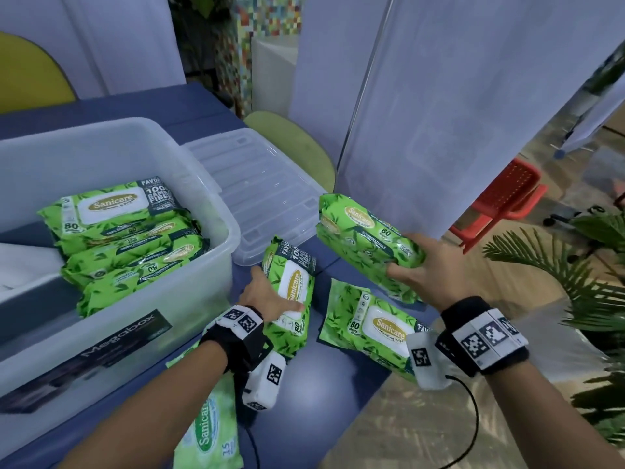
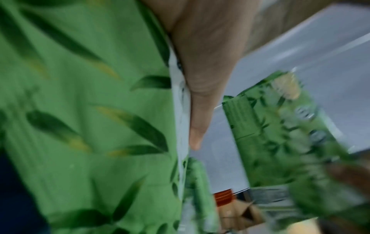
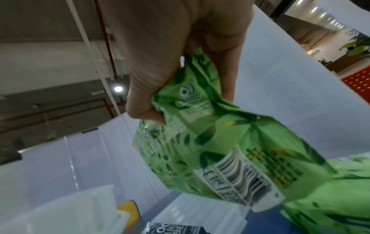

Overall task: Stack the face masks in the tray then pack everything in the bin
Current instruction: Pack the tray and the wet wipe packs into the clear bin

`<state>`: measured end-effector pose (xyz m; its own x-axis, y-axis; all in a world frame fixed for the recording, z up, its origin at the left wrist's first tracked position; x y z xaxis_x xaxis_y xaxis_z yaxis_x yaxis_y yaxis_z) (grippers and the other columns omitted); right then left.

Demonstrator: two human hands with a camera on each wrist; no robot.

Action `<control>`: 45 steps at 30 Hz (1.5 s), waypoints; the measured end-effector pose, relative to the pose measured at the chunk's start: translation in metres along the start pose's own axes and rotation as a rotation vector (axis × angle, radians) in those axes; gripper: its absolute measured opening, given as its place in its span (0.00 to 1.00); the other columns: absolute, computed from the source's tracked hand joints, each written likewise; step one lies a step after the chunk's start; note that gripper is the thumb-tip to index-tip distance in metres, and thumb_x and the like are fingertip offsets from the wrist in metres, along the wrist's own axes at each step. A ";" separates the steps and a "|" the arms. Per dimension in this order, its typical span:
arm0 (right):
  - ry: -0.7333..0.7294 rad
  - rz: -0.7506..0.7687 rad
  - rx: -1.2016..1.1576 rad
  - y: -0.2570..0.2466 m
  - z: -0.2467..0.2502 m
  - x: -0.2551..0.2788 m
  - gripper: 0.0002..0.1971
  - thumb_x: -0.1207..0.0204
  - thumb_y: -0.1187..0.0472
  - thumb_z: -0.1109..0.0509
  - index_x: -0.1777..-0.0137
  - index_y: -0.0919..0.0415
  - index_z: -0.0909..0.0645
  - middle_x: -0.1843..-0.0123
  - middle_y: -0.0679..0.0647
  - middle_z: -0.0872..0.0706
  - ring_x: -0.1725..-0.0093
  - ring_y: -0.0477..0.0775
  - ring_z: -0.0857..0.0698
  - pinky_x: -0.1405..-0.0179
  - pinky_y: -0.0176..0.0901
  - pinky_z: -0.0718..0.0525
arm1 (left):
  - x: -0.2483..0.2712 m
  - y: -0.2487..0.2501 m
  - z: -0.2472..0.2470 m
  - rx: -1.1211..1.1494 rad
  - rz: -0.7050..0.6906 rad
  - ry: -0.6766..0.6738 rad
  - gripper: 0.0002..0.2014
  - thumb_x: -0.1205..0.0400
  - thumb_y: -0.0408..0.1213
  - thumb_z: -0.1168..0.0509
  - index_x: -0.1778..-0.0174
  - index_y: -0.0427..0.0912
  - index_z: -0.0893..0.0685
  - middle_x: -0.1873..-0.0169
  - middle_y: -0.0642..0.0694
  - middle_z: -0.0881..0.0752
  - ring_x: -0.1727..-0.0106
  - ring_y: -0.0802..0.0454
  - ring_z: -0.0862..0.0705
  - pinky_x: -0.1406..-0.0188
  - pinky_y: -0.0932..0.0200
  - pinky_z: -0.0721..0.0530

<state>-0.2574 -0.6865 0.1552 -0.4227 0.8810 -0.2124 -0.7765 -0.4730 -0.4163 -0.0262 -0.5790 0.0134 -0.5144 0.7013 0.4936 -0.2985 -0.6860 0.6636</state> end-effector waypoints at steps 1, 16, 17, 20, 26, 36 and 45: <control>0.026 0.002 -0.021 -0.006 0.008 0.001 0.23 0.36 0.55 0.19 0.40 0.59 0.15 0.66 0.51 0.16 0.72 0.43 0.26 0.74 0.30 0.31 | 0.007 0.002 0.005 0.089 -0.010 -0.017 0.53 0.50 0.51 0.14 0.34 0.40 0.36 0.37 0.40 0.20 0.36 0.41 0.20 0.35 0.45 0.22; 0.197 0.386 -0.457 -0.162 0.057 -0.027 0.22 0.44 0.44 0.29 0.48 0.47 0.15 0.63 0.44 0.13 0.63 0.43 0.16 0.61 0.42 0.16 | 0.207 0.013 0.189 0.948 -0.185 -0.133 0.16 0.32 0.43 0.32 0.53 0.38 0.09 0.58 0.37 0.09 0.64 0.45 0.09 0.65 0.49 0.10; 0.181 0.422 -0.477 -0.175 0.051 -0.029 0.22 0.45 0.44 0.29 0.48 0.47 0.15 0.63 0.43 0.13 0.63 0.42 0.17 0.61 0.40 0.16 | 0.216 0.009 0.207 0.981 -0.186 -0.080 0.14 0.31 0.43 0.33 0.59 0.39 0.08 0.60 0.37 0.09 0.66 0.46 0.09 0.66 0.49 0.11; 0.144 0.536 -0.415 -0.217 0.035 -0.031 0.27 0.45 0.42 0.30 0.45 0.52 0.13 0.64 0.43 0.16 0.60 0.36 0.21 0.68 0.28 0.27 | 0.237 -0.008 0.260 1.015 -0.247 0.099 0.12 0.30 0.43 0.34 0.64 0.42 0.07 0.60 0.39 0.08 0.65 0.46 0.09 0.68 0.48 0.10; -0.183 0.842 0.194 -0.316 -0.020 -0.041 0.33 0.36 0.36 0.31 0.30 0.48 0.22 0.41 0.55 0.12 0.42 0.60 0.16 0.46 0.49 0.18 | 0.234 -0.074 0.354 0.712 -0.220 0.522 0.40 0.49 0.52 0.16 0.42 0.39 0.15 0.49 0.39 0.10 0.55 0.42 0.10 0.55 0.46 0.11; -0.444 1.110 0.642 -0.384 -0.110 -0.049 0.30 0.31 0.45 0.26 0.31 0.52 0.29 0.42 0.54 0.19 0.44 0.58 0.18 0.54 0.46 0.22 | 0.183 -0.131 0.392 -0.157 -0.051 0.552 0.35 0.37 0.40 0.17 0.36 0.42 0.24 0.44 0.44 0.15 0.48 0.47 0.16 0.46 0.57 0.21; -0.608 1.109 0.733 -0.379 -0.126 -0.067 0.31 0.34 0.47 0.21 0.38 0.53 0.34 0.44 0.49 0.26 0.57 0.53 0.24 0.65 0.40 0.30 | 0.115 -0.132 0.375 -0.615 0.013 0.190 0.43 0.38 0.32 0.19 0.27 0.43 0.31 0.34 0.42 0.22 0.38 0.42 0.22 0.44 0.54 0.21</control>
<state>0.1240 -0.5643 0.2162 -0.9337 0.0158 0.3578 0.0920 -0.9549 0.2822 0.2552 -0.3347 0.1933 -0.6377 0.6844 0.3535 -0.6688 -0.7196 0.1867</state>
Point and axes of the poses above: each hand's wrist, its own x-axis away from the middle knuckle, its own z-axis out of the back of the hand, y = z × x, the point moved 4 cm from there along -x, towards the middle knuckle
